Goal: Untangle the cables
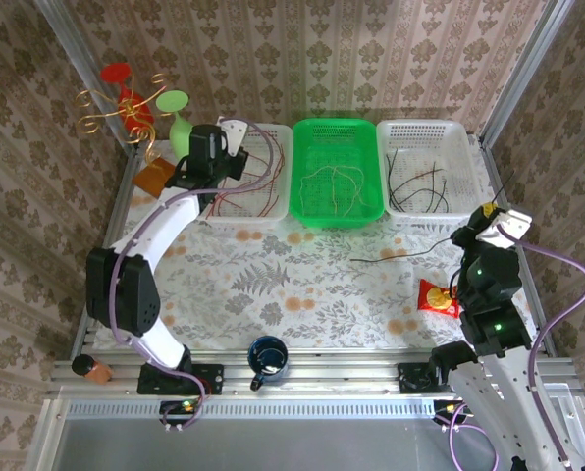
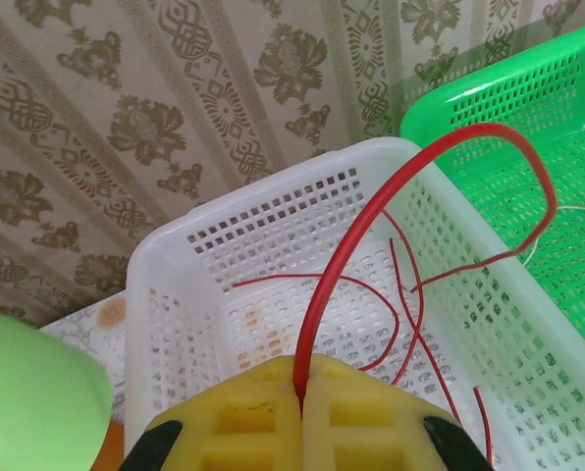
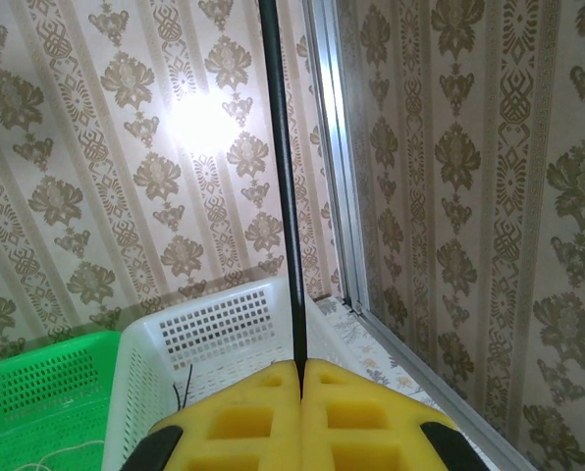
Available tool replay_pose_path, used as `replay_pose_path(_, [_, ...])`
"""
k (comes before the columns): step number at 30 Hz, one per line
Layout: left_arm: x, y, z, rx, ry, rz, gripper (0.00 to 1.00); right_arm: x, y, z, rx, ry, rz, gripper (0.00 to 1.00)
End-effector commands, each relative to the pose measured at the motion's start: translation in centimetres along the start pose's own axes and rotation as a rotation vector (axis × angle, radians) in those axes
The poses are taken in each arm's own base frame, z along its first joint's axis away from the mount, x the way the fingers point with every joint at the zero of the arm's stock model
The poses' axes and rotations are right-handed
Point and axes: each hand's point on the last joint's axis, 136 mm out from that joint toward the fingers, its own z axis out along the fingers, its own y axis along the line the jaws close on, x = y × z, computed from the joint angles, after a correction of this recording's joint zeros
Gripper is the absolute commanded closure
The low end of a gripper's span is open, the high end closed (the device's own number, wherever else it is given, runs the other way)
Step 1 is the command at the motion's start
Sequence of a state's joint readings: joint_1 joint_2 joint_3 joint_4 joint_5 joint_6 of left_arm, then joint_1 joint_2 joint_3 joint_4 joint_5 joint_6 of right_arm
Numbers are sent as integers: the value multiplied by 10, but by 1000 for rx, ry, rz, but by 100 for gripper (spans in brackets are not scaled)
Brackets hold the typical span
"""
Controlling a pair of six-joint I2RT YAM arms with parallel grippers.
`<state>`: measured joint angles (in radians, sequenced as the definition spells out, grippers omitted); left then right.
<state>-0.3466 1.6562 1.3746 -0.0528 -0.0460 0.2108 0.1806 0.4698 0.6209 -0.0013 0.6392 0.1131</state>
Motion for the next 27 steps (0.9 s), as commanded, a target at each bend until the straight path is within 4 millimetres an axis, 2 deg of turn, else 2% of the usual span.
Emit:
replay_pose_path(1, [-21,1,9,16,-57,48,100,-15,-1,-5,-14,-21,39,100])
replay_pose_path(9, [0,1,48,35,6,65,100,-14,0,-7,-25,-13,55,100])
replay_pose_path(14, [29,5,69,32,111,40,100,-13,0,-7,-27,-8,57,100])
replay_pose_path(22, [76,25,81,-81,277,54,100,-13,3,-6,-41,-6,57,100])
replay_pose_path(27, [93,37,80,-136,396,75,100,-12,6,-4,-47,1,67,100])
